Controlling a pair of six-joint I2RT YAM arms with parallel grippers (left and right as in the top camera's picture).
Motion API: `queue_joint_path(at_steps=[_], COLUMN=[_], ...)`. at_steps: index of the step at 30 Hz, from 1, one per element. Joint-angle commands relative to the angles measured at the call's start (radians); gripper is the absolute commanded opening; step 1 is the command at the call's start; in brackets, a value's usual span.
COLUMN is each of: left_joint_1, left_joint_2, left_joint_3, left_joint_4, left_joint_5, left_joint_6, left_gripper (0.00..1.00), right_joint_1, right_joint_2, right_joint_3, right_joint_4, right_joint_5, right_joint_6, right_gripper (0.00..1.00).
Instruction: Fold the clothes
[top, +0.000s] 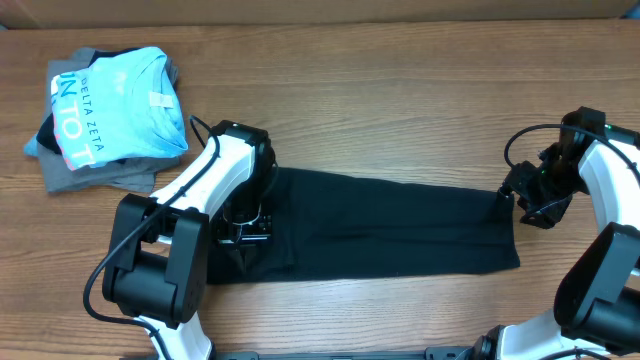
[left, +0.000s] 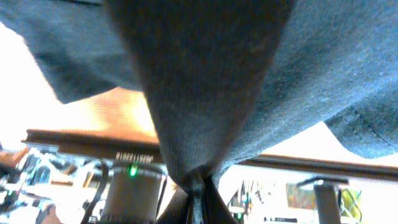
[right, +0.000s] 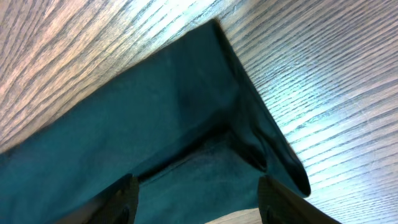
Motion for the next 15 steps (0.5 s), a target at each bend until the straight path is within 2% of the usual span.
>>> queue_joint_path(at_steps=[1, 2, 3, 4, 7, 10, 15], left_joint_1=[0.008, 0.008, 0.01, 0.012, 0.029, 0.063, 0.125], left_joint_2=[-0.025, -0.025, -0.025, -0.025, -0.025, -0.028, -0.047], left_joint_3=[0.003, 0.003, 0.003, 0.003, 0.014, 0.077, 0.24], left_joint_4=[-0.009, 0.002, 0.023, 0.048, 0.114, 0.087, 0.088], left_joint_5=[-0.071, -0.089, -0.1, -0.108, -0.114, -0.126, -0.171], left_joint_6=[-0.027, -0.04, -0.042, -0.042, -0.043, -0.042, -0.041], left_gripper=[0.1, 0.26, 0.38, 0.45, 0.47, 0.44, 0.51], right_joint_1=[-0.003, -0.003, -0.003, -0.003, -0.003, -0.003, -0.003], right_joint_2=[-0.027, -0.027, -0.027, -0.027, -0.027, -0.027, -0.027], right_joint_3=[0.005, 0.005, 0.005, 0.005, 0.005, 0.005, 0.005], right_joint_4=[0.003, 0.003, 0.004, 0.006, 0.009, 0.009, 0.009], right_joint_5=[-0.002, -0.003, -0.003, -0.007, -0.013, -0.013, -0.013], right_joint_6=[-0.003, -0.003, -0.003, -0.003, -0.003, -0.003, -0.003], right_gripper=[0.64, 0.64, 0.65, 0.64, 0.64, 0.64, 0.64])
